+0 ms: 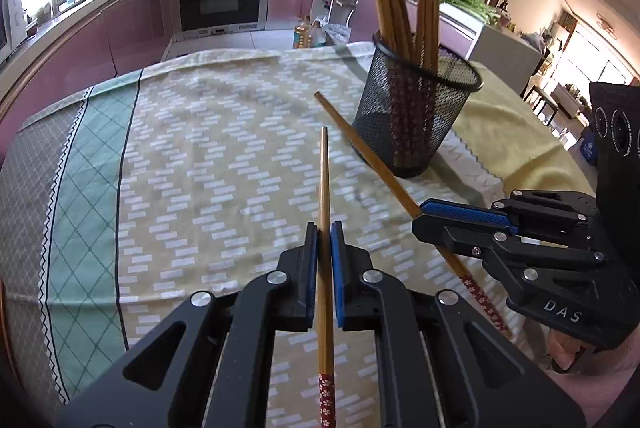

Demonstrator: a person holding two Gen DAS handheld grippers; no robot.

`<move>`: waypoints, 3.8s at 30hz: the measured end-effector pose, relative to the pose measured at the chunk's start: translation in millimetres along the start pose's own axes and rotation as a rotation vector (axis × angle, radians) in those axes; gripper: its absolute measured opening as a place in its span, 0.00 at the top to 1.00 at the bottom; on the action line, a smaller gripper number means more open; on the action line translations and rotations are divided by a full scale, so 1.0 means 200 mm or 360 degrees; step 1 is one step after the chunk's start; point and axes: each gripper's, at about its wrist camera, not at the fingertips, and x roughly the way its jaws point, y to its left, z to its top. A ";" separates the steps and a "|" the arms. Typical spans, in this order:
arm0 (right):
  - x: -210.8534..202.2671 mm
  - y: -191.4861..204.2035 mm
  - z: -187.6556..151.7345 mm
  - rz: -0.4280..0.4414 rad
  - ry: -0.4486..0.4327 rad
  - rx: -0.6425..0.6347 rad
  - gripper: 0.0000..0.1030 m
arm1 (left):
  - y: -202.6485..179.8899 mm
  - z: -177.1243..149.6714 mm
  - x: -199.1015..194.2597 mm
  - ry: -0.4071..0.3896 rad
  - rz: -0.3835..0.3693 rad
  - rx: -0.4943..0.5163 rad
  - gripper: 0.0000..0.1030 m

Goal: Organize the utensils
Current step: 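Close the left tool on a chopstick while the right tool grasps the other chopstick, then lift both chopsticks upright and carry them toward the black mesh holder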

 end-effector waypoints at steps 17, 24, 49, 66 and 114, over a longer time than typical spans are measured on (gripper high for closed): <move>-0.15 -0.04 0.01 0.0040 -0.0138 0.0023 0.95 | 0.00 0.05 -0.13 -0.0087 -0.0132 -0.0026 0.93; -0.19 -0.07 0.02 0.0050 -0.0172 0.0038 0.95 | -0.01 0.06 -0.17 -0.0110 -0.0169 -0.0025 0.93; -0.24 -0.06 0.03 0.0028 -0.0239 0.0042 0.95 | -0.04 0.09 -0.25 -0.0179 -0.0206 -0.0003 0.93; -0.28 -0.07 0.05 0.0021 -0.0280 0.0037 0.95 | -0.04 0.10 -0.31 -0.0213 -0.0245 0.0000 0.93; -0.33 -0.07 0.11 0.0016 -0.0364 0.0032 0.94 | -0.07 0.16 -0.39 -0.0308 -0.0266 0.0029 0.93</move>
